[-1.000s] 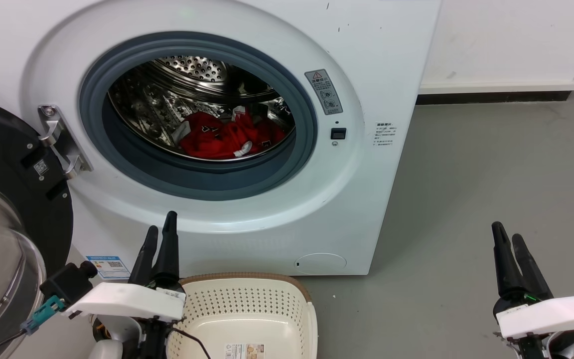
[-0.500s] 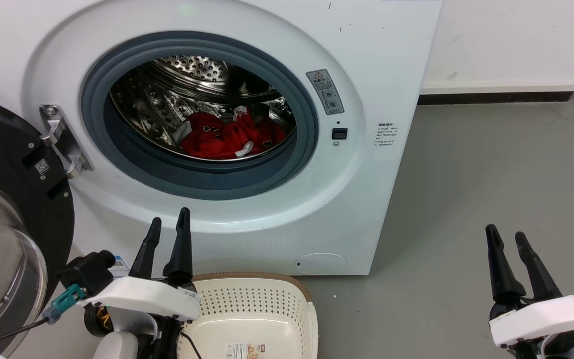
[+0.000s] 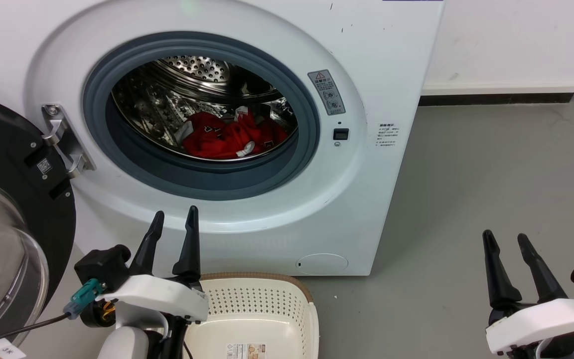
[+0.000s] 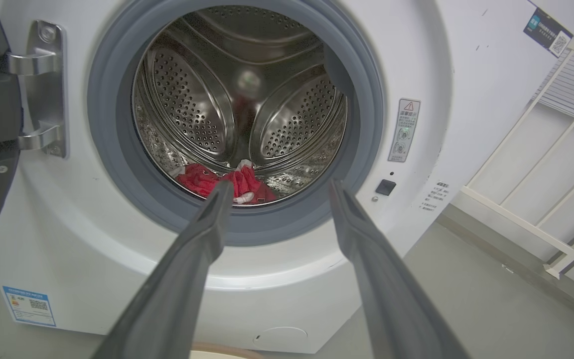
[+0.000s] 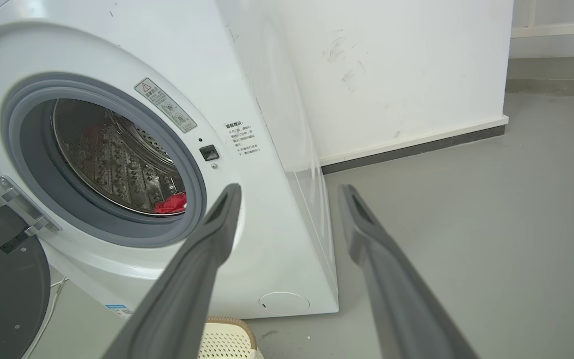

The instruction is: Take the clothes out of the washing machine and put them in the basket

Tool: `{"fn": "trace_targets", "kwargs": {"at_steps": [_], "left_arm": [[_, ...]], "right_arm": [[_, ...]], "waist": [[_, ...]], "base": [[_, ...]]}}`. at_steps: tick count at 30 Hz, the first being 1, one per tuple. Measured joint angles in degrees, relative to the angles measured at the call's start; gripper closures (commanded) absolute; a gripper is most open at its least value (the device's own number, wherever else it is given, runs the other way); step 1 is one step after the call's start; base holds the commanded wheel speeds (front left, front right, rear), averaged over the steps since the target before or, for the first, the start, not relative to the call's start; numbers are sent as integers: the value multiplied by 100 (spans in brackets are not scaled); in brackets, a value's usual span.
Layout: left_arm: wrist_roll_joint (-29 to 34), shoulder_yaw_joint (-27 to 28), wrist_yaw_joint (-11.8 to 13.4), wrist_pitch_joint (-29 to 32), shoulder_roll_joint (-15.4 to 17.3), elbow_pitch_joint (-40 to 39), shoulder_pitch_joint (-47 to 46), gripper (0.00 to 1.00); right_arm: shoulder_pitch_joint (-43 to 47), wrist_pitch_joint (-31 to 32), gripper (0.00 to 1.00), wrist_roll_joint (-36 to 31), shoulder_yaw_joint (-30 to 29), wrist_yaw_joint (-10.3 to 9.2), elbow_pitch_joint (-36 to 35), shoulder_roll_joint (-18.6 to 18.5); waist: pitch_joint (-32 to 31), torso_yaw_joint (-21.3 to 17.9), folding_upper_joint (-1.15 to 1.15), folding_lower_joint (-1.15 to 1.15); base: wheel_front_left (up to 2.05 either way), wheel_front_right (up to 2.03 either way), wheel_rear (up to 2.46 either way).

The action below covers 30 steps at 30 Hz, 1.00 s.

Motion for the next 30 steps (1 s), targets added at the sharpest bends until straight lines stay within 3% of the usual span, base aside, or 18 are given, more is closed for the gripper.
{"fn": "trace_targets", "kwargs": {"at_steps": [30], "left_arm": [[1572, -193, 224, -378, 132, 216, -115, 0]], "right_arm": [[201, -82, 0, -1551, -3, 1, -264, 0]], "waist": [[-21, 49, 0, 0]], "base": [[0, 0, 0]]}}
